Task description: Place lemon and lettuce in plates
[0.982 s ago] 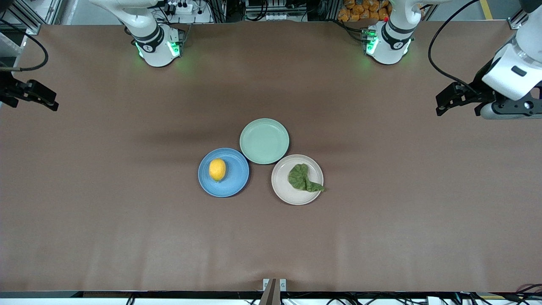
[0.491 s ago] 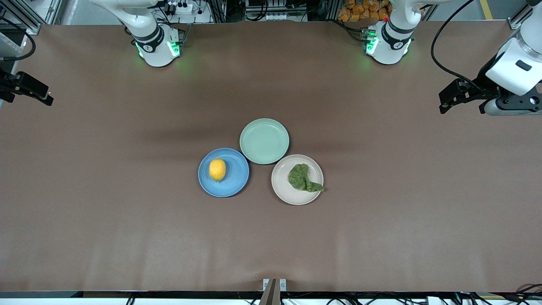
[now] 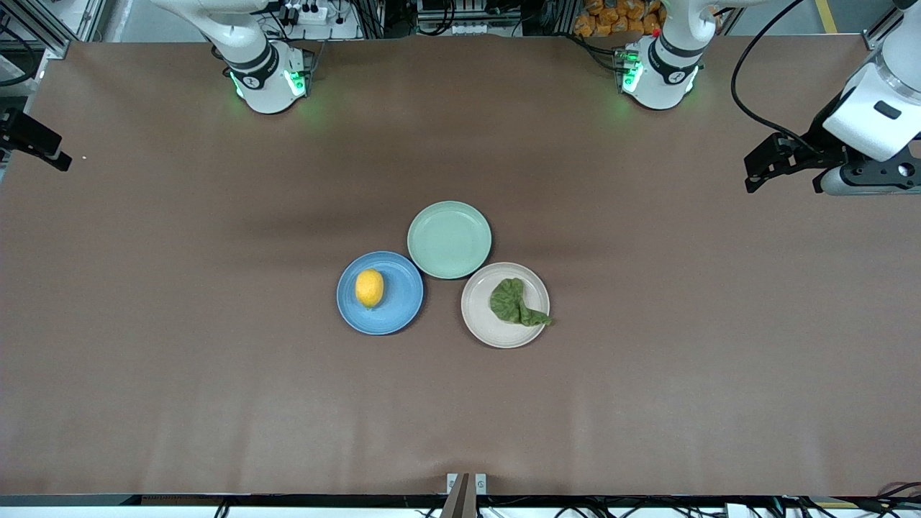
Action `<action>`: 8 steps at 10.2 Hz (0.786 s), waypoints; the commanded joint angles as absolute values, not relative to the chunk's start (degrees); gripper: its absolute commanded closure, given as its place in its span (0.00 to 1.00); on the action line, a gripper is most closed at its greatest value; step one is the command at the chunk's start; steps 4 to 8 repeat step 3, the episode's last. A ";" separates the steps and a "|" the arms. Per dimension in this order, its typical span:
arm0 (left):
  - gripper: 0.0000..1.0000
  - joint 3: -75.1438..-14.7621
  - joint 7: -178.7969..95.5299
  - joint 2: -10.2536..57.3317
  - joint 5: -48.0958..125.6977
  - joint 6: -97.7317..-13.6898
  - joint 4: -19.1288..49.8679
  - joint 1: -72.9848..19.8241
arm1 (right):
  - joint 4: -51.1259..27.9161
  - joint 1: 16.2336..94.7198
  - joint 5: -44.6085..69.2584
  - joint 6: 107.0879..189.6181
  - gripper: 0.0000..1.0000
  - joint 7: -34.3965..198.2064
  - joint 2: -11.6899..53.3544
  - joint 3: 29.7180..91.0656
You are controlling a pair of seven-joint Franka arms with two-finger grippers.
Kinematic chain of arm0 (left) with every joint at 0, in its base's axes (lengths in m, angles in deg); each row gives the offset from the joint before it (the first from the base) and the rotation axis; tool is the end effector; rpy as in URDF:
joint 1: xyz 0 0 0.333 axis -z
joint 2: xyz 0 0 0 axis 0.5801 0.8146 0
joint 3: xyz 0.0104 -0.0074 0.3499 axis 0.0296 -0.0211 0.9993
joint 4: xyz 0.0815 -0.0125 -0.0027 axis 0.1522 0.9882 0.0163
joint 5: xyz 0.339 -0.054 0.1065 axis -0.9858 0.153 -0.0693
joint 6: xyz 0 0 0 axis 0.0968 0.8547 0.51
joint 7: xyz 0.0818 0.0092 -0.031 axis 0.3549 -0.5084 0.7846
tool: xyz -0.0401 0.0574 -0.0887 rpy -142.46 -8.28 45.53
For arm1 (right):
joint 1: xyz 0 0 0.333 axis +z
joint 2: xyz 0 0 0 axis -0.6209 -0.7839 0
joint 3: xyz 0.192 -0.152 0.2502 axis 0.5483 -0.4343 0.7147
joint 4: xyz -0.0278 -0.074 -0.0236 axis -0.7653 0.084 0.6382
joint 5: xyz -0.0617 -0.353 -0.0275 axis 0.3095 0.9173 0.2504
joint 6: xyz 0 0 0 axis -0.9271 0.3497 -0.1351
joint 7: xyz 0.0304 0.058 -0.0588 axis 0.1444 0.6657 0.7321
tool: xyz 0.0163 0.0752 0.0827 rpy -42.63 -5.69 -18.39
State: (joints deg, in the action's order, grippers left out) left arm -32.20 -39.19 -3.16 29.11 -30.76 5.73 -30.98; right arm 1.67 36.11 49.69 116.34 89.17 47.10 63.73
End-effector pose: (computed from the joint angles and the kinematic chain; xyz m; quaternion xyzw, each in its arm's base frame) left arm 0.5103 -0.0890 0.6662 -0.9996 0.0094 -0.0280 0.0024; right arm 0.4900 -0.0391 0.7006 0.9983 -0.0582 0.0050 0.0030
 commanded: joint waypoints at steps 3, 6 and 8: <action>0.00 -32.78 -40.44 -3.05 28.31 -28.90 4.51 -31.41 | 1.46 36.97 48.73 115.61 0.00 89.13 47.02 63.47; 0.00 -32.78 -40.44 -3.05 28.31 -28.90 4.51 -31.41 | 1.46 36.97 48.73 115.61 0.00 89.13 47.02 63.47; 0.00 -32.78 -40.44 -3.05 28.31 -28.90 4.51 -31.41 | 1.46 36.97 48.73 115.61 0.00 89.13 47.02 63.47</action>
